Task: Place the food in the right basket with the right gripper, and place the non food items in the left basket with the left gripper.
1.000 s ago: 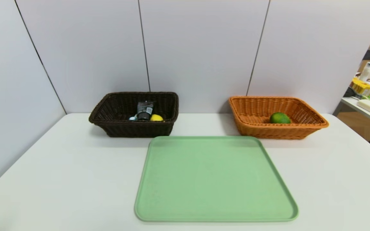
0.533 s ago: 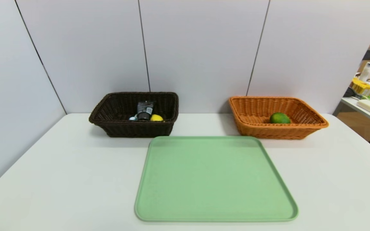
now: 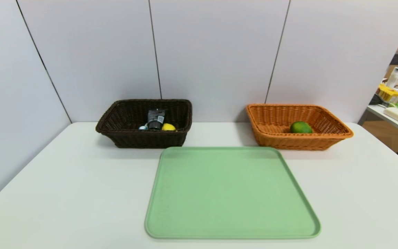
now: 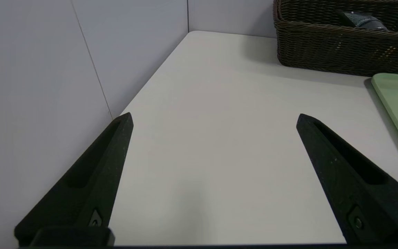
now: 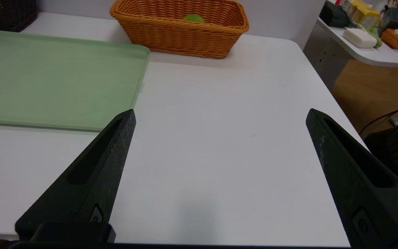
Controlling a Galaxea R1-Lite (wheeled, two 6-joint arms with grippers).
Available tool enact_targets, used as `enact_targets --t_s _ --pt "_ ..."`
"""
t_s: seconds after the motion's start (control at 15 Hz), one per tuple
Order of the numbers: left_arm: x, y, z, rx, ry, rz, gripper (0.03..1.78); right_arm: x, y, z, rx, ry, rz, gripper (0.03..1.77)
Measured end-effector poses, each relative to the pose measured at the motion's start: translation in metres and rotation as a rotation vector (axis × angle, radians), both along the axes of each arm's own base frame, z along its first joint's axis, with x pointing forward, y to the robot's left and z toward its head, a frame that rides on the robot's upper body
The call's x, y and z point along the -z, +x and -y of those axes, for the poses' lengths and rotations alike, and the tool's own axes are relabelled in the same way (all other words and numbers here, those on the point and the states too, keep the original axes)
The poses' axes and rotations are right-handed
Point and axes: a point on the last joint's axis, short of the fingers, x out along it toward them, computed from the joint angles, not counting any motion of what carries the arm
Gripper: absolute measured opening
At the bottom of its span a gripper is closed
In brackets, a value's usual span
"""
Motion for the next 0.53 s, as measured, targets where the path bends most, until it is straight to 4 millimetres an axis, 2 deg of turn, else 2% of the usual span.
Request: enact_targets --t_s 0.27,0.53 --pt "0.003 0.001 0.002 0.073 0.067 0.034 1.69 0.005 0.000 -0.001 -0.039 -0.031 0.073 1.70" --pt "0.018 0.016 0.003 0.108 0.168 0.117 1.69 0.021 0.024 -0.001 -0.046 -0.084 0.186 1.70"
